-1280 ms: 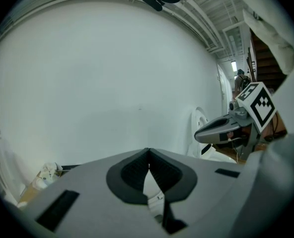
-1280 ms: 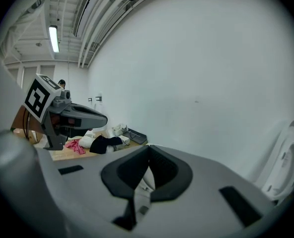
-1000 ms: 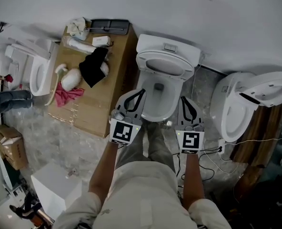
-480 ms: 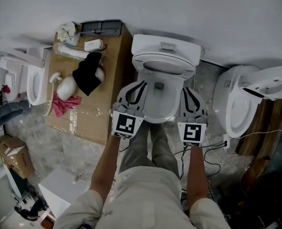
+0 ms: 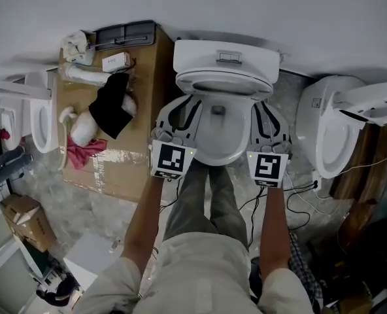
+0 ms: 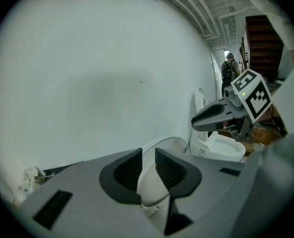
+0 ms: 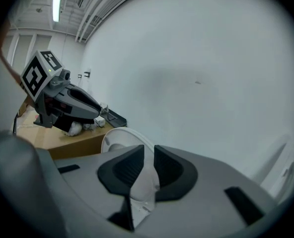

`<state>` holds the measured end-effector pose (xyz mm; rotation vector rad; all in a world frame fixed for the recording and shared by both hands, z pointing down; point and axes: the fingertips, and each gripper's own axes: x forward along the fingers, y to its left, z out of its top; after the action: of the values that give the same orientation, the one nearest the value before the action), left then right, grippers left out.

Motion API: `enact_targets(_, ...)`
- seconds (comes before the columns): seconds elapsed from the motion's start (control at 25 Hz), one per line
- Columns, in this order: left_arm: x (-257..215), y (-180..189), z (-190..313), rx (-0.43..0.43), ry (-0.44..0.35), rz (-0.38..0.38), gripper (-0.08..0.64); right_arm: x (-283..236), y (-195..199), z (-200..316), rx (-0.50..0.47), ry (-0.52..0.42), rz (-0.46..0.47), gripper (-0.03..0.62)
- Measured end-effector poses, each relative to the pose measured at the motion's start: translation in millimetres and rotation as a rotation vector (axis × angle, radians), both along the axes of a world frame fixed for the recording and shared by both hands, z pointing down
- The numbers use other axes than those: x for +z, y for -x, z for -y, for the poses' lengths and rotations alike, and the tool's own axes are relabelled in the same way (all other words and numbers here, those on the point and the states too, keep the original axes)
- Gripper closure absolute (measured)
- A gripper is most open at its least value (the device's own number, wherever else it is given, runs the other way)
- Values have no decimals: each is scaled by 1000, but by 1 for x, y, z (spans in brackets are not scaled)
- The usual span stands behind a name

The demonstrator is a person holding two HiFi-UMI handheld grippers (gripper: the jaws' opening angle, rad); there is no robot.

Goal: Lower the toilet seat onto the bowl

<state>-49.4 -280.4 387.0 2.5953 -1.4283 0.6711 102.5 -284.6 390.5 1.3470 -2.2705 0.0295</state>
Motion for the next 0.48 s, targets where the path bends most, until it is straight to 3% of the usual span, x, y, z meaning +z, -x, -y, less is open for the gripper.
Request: enact_targets(0.48, 34, 0, 39, 34, 28, 45, 414, 50, -3, 35, 3, 46, -76, 485)
